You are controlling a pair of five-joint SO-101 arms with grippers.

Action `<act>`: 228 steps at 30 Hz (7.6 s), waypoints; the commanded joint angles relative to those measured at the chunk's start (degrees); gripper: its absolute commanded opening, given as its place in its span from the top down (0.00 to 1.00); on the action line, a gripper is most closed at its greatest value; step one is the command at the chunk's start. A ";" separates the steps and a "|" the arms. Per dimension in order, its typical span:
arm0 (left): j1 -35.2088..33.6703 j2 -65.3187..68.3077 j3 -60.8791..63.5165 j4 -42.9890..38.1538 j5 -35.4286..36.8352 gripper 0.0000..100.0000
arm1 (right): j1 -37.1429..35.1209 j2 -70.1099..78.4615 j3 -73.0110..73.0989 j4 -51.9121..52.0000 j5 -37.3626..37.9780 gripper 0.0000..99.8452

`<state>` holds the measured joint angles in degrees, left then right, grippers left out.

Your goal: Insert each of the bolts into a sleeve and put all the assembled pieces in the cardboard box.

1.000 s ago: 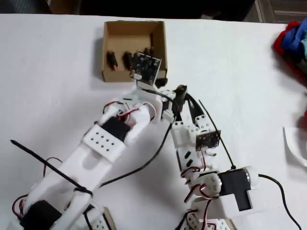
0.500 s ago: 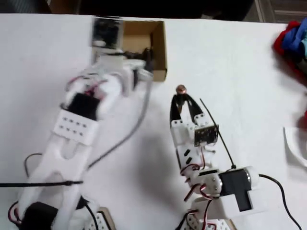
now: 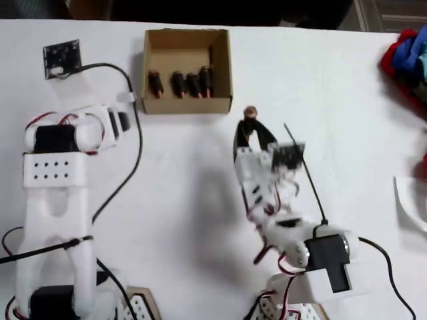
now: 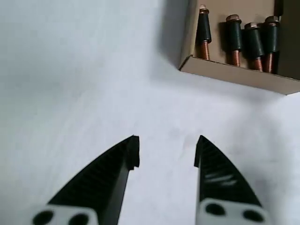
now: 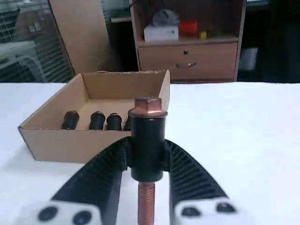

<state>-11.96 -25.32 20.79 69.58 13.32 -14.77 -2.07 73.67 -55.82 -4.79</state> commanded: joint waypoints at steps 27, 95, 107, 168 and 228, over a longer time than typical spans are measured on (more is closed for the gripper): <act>-10.81 -1.76 12.62 -9.85 -11.08 0.79 | -9.45 58.59 -147.87 103.96 -10.64 0.98; -10.81 -2.11 24.04 -19.34 -11.08 0.79 | -14.29 80.22 -150.59 89.63 -11.52 0.98; -10.81 -2.11 24.04 -19.34 -11.08 0.79 | -14.37 80.04 -150.59 90.07 -11.43 0.81; 0.70 -59.16 37.93 0.44 -13.01 0.79 | 21.41 -47.34 -45.80 144.31 1.49 0.98; 0.79 -77.54 76.35 3.34 -22.33 0.79 | 12.26 -97.98 23.30 126.81 17.32 0.98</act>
<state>-11.69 -103.03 95.78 72.66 -8.66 -2.99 -100.35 96.53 70.59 12.09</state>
